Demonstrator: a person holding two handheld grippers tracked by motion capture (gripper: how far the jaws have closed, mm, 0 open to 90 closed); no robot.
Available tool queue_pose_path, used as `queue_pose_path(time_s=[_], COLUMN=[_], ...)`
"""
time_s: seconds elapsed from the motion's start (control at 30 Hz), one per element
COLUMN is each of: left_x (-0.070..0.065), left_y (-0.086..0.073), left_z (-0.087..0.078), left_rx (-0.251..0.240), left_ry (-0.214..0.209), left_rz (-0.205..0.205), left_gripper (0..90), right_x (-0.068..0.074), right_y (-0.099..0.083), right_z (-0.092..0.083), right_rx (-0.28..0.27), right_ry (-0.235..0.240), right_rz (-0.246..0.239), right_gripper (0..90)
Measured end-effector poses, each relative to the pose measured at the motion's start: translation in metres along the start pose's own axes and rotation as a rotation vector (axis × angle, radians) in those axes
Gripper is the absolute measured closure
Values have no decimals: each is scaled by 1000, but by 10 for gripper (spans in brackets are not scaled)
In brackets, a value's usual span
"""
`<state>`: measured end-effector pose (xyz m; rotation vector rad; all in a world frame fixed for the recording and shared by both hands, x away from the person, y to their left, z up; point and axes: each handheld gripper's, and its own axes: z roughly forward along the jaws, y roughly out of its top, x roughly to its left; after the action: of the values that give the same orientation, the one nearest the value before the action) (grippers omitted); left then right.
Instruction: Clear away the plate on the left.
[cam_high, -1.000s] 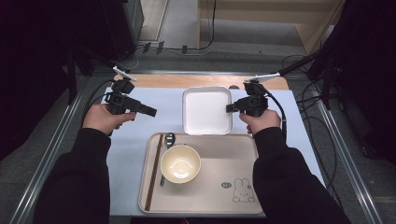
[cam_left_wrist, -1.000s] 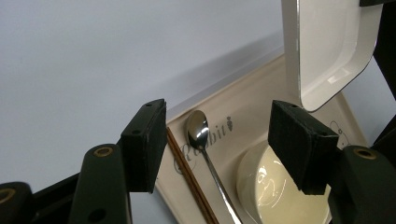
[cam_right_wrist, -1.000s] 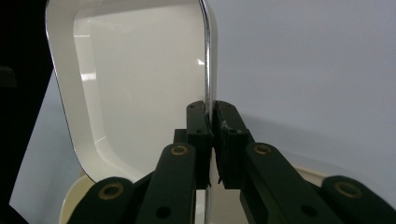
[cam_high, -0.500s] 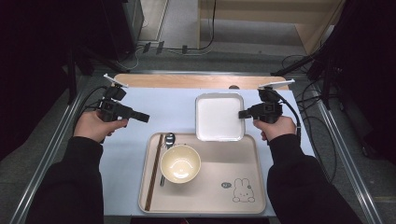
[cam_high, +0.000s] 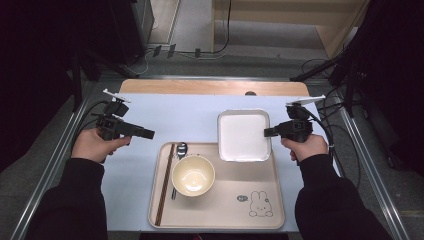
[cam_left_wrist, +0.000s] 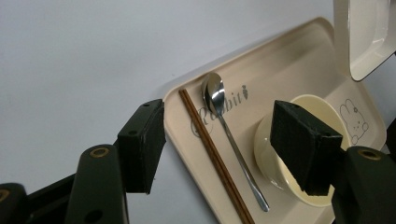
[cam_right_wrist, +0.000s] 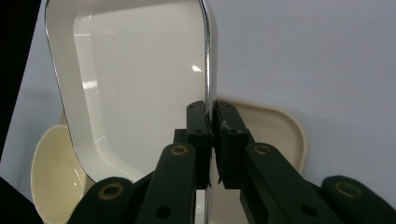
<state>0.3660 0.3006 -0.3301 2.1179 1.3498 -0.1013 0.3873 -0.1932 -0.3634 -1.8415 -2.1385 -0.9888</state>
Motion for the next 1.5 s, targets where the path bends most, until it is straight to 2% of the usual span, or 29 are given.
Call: queue_pose_path(time_s=[0.3, 0.67, 1.1, 1.5], left_x=[5, 9, 15, 17], left_y=[-15, -28, -40, -46], left_z=[1, 5, 8, 12], left_rx=[-12, -25, -26, -21], left_ry=[0, -9, -10, -8], left_rz=[-8, -6, -27, -36], left_gripper=[363, 363, 364, 363], right_x=[-9, -23, -28, -34], right_y=[-16, -38, -56, -66], right_z=[5, 25, 47, 57], right_rx=[20, 75, 127, 143], right_ry=[7, 10, 17, 37], right_rz=[12, 35, 51, 86], right_gripper=[860, 860, 859, 857])
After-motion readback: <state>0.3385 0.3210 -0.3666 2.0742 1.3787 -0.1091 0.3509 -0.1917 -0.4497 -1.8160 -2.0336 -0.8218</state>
